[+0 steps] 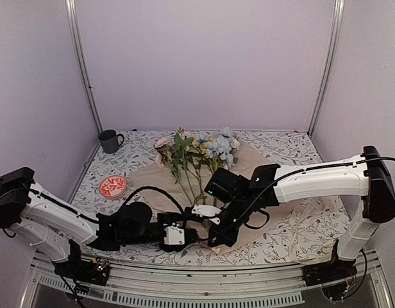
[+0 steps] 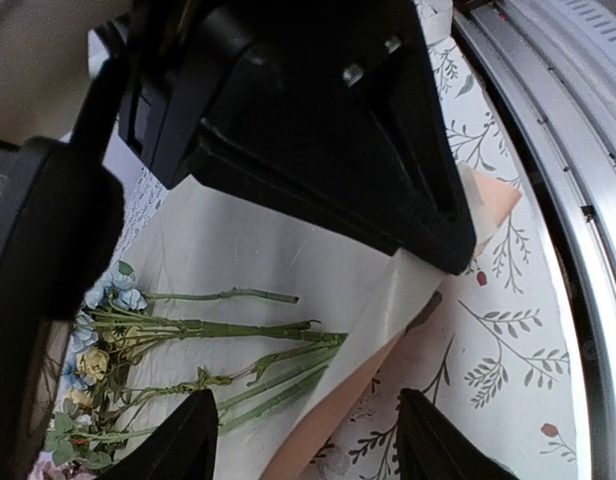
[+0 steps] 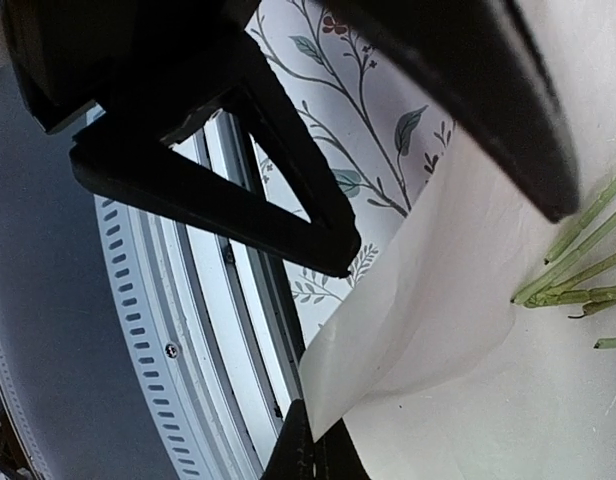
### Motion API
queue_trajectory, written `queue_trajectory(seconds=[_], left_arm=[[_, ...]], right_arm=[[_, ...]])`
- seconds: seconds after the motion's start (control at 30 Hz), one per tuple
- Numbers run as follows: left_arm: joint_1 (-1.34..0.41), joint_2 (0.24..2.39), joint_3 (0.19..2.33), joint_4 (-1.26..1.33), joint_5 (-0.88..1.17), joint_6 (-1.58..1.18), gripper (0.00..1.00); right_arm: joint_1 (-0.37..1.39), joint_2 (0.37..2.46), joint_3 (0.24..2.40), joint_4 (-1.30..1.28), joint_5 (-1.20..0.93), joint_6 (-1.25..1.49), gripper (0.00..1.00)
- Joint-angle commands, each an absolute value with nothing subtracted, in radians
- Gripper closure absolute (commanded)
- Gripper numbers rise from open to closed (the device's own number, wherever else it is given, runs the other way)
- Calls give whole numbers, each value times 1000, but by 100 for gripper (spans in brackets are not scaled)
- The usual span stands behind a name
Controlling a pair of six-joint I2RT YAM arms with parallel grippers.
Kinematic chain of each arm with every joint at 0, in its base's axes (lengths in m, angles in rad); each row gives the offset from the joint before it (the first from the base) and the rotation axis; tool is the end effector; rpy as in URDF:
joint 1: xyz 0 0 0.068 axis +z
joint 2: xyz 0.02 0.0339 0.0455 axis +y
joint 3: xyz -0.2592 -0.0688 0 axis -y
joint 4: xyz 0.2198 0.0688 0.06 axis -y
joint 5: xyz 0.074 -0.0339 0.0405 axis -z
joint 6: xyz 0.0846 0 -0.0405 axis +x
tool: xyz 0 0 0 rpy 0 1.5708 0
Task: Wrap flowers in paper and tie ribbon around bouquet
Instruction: Pass from the right arm to the left
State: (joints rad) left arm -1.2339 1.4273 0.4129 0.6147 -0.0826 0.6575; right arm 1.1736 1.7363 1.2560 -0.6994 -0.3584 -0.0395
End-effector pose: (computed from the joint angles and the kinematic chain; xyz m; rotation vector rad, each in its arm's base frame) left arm 0.1044 -0.2769 0.1535 1.5739 1.2027 -0.2948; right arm 0.1056 0.3285 0.1792 -1.7439 2.3305 0.7539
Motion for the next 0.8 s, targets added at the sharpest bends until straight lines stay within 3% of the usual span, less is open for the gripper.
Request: queue_trajectory(seconds=[0.0, 0.17, 0.37, 0.53, 0.63, 0.73, 0.77], left_arm=[[-1187, 1437, 398, 636, -19, 636, 44], [-1110, 1424, 393, 633, 121, 616, 50], [-1110, 1452, 408, 627, 134, 580, 84], [-1110, 1427, 395, 633, 134, 569, 86], [-1110, 1435, 407, 602, 138, 571, 100], [-1110, 1432, 410, 593, 129, 550, 100], [-1110, 1425, 409, 592, 119, 534, 100]], right_arm=[[1150, 1744, 1279, -698, -418, -85, 100], [1142, 1748, 1275, -688, -436, -92, 100], [1138, 1760, 1273, -670, -449, -85, 100], [1131, 1748, 1262, -657, -459, -82, 100], [1128, 1751, 1265, -652, -472, -82, 100], [1125, 1752, 1268, -653, -469, -87, 99], [1119, 1746, 1267, -651, -461, -86, 91]])
